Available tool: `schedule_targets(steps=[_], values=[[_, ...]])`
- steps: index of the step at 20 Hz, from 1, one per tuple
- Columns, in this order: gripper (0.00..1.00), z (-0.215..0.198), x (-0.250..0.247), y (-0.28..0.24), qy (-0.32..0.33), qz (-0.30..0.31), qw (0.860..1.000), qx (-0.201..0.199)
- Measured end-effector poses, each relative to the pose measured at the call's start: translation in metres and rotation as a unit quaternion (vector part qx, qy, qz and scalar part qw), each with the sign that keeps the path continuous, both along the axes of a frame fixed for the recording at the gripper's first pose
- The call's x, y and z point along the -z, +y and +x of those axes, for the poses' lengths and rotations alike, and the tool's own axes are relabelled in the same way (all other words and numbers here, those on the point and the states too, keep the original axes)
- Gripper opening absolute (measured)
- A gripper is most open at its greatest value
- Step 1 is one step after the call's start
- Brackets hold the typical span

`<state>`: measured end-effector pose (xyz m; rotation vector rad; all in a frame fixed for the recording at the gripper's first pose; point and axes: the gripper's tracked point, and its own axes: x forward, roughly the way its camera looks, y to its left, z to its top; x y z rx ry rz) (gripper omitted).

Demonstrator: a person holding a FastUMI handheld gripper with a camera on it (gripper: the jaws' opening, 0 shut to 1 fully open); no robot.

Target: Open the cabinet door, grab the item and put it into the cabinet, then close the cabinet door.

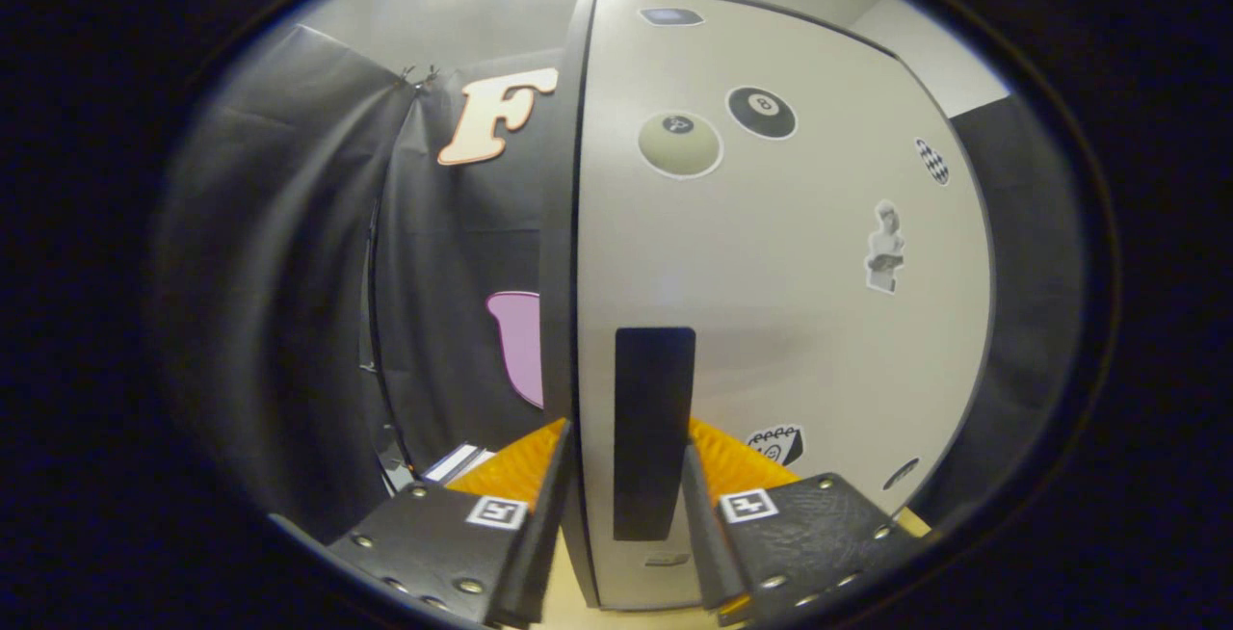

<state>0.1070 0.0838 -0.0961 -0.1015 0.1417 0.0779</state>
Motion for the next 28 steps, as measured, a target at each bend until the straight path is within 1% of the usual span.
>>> schedule_targets(steps=[1, 2, 5, 6, 10, 15, 19, 22, 28], values=[[0.38, 0.026, 0.006, 0.003, 0.0, 0.011, 1.0, -0.002], [0.26, 0.007, 0.003, 0.004, 0.005, 0.007, 1.0, -0.003], [0.27, 0.008, 0.005, 0.002, 0.014, -0.004, 1.0, 0.001], [0.16, 0.006, 0.003, 0.004, 0.015, 0.0, 1.0, 0.0], [0.15, 0.002, 0.004, 0.001, 0.018, -0.004, 1.0, -0.004], [0.15, -0.018, -0.004, -0.004, 0.004, -0.001, 1.0, 0.011], [0.15, -0.036, -0.009, -0.008, 0.006, 0.002, 1.0, 0.02], [0.15, -0.049, -0.013, -0.015, 0.008, 0.003, 0.999, 0.032], [0.15, -0.087, -0.027, -0.042, 0.012, 0.005, 0.998, 0.062]])
